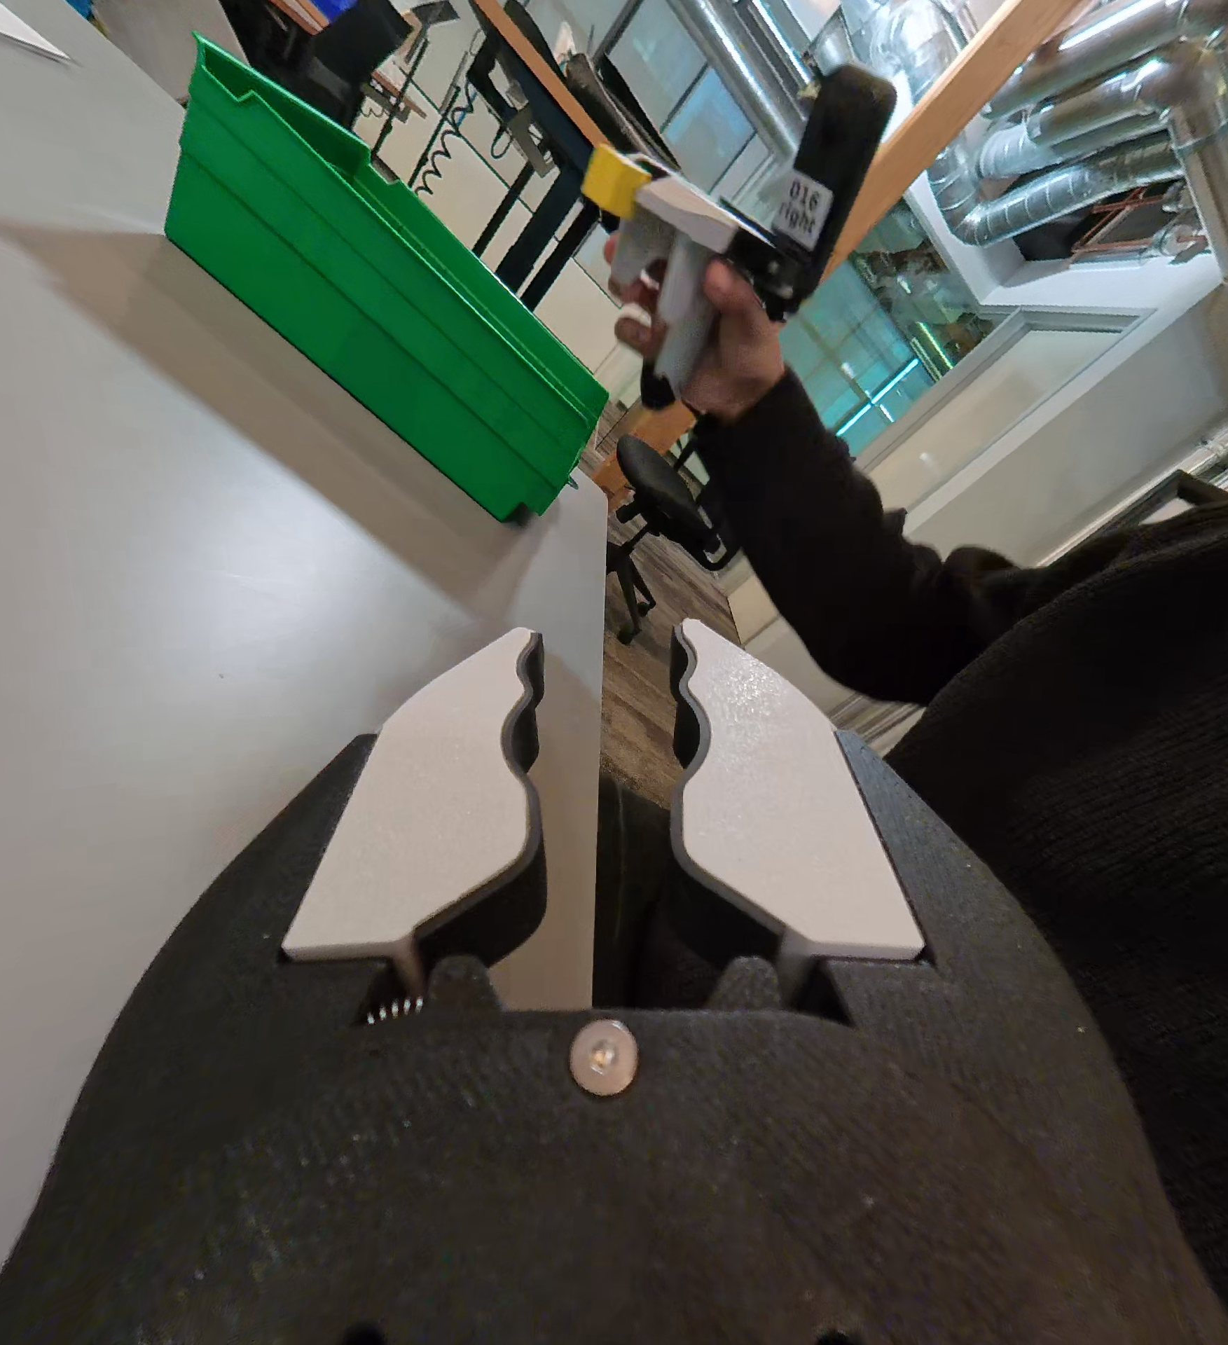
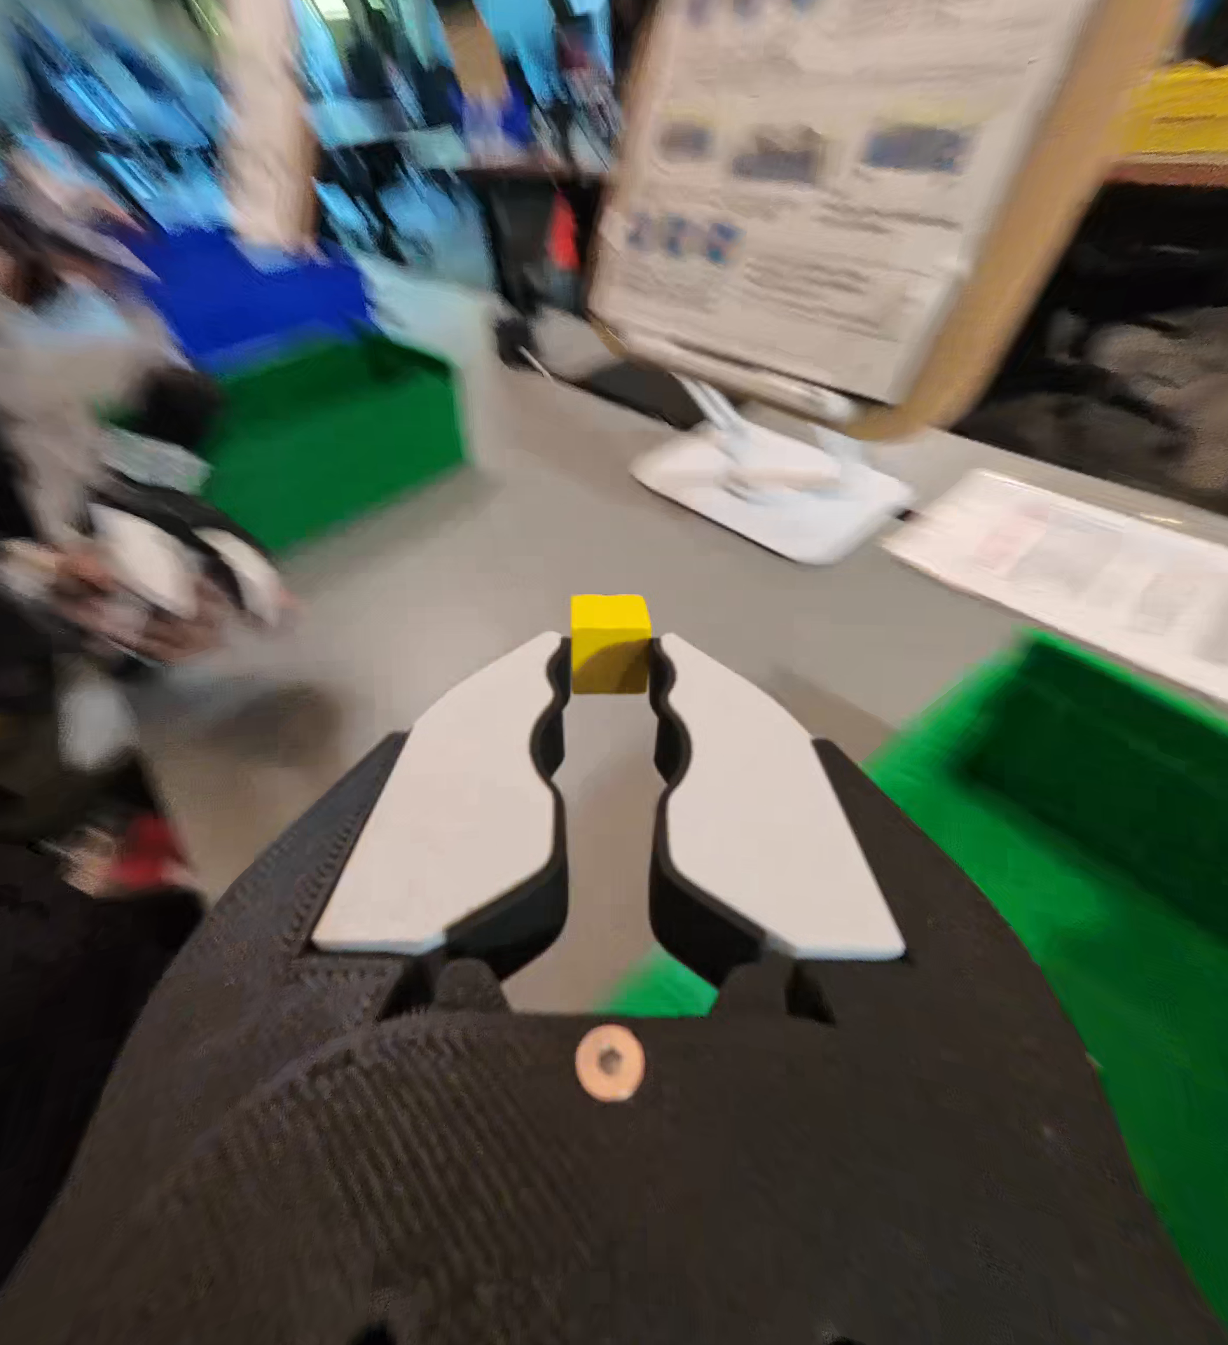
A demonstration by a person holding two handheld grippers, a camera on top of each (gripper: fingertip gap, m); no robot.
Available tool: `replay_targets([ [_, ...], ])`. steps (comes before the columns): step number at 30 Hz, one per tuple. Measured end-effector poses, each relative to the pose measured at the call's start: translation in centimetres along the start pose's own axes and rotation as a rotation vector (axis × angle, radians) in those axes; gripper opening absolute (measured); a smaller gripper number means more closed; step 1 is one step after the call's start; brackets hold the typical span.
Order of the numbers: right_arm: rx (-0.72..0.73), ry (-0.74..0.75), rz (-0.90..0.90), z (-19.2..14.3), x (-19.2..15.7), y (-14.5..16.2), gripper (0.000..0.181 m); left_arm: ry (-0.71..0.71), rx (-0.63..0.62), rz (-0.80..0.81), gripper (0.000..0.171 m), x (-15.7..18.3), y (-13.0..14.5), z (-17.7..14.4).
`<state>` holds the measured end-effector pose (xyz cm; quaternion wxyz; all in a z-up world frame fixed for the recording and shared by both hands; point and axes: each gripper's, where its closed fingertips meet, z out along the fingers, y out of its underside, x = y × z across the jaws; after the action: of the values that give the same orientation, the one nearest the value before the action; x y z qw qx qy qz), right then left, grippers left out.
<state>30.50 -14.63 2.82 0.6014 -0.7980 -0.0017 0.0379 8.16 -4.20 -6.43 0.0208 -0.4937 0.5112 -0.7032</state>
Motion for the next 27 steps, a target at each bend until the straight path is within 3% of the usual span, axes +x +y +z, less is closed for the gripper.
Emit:
replay_targets([
  [3,-0.341,0.196,-0.221,-4.5,9.6,2.7,0.021,0.004,-0.007,0.001,0.034,0.2,0.2,0.4],
  [5,-0.568,0.239,-0.350,-7.0,14.1,5.2,0.021,0.011,-0.028,0.003,0.034,0.3,0.6,0.8],
  [7,-0.783,0.201,-0.461,-8.5,16.4,8.2,0.021,0.020,-0.057,0.012,0.034,0.4,1.2,1.2],
  [12,-1.174,-0.014,-0.687,-9.3,17.3,14.6,0.021,0.026,-0.096,0.049,0.034,0.8,2.2,2.0],
  [19,-1.388,-0.156,-0.741,-8.4,18.9,18.8,0.021,0.050,-0.107,0.019,0.034,0.9,2.6,2.4],
  [27,-1.391,-0.201,-0.838,-7.4,19.8,19.9,0.021,0.065,-0.124,-0.010,0.034,0.5,2.8,2.4],
])
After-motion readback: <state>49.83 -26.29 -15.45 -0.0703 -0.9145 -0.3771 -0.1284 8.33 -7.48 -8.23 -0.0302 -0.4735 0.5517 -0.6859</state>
